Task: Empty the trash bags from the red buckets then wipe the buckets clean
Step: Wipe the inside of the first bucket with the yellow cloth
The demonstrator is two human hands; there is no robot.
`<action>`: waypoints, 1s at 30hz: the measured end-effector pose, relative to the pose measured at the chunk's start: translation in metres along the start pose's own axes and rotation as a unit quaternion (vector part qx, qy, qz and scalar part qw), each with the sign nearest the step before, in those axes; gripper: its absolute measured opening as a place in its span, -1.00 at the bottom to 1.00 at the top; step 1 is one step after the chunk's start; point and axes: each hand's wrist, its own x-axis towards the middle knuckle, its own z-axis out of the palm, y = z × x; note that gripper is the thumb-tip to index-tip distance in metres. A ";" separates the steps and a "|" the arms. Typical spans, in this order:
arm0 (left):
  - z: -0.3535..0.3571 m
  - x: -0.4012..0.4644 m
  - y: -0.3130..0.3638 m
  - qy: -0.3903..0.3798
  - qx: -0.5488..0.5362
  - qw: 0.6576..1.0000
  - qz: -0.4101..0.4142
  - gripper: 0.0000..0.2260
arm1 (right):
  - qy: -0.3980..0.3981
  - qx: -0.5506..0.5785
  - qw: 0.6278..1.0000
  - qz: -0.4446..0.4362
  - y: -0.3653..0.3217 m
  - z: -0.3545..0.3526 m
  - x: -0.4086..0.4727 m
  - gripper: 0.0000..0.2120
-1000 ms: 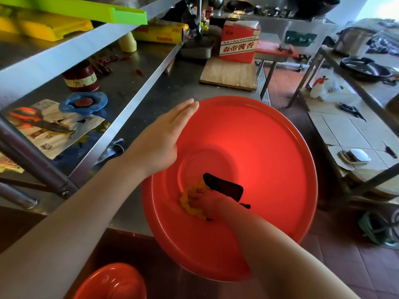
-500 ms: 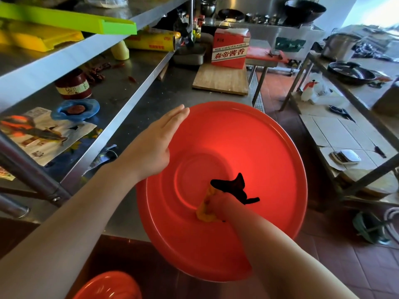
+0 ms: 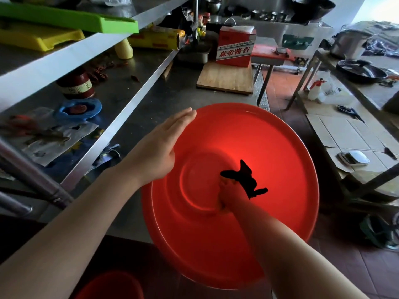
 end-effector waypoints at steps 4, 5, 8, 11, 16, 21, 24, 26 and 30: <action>0.001 0.004 0.002 -0.006 0.000 1.000 0.004 -0.19 | 0.035 -0.044 0.998 0.023 0.018 -0.002 0.003 -0.51; 0.001 0.005 0.002 -0.007 0.000 1.000 0.005 -0.19 | 0.060 -0.062 0.996 0.022 0.021 -0.002 0.005 -0.54; 0.001 0.007 0.003 -0.008 -0.004 1.000 0.006 -0.20 | 0.112 -0.077 0.990 0.028 0.033 -0.006 0.012 -0.61; 0.003 0.010 0.003 -0.008 -0.009 1.000 0.011 -0.20 | 0.138 -0.097 0.985 0.026 0.040 -0.009 0.020 -0.63; 0.003 0.012 0.003 -0.010 -0.011 1.000 0.008 -0.20 | 0.177 -0.074 0.980 0.061 0.047 -0.016 0.035 -0.59; 0.007 0.013 0.007 -0.006 -0.013 1.000 0.028 -0.21 | 0.236 -0.034 0.969 0.071 0.054 -0.044 0.037 -0.53; 0.008 0.014 0.009 -0.001 -0.009 0.999 0.035 -0.20 | 0.269 0.039 0.958 0.092 0.046 -0.047 0.041 -0.66; 0.008 0.015 0.011 -0.002 -0.011 0.999 0.034 -0.20 | 0.283 0.113 0.944 0.124 0.040 -0.052 0.038 -0.70; 0.009 0.017 0.015 -0.001 -0.012 0.999 0.041 -0.21 | 0.228 0.298 0.918 0.129 0.032 -0.049 0.043 -0.49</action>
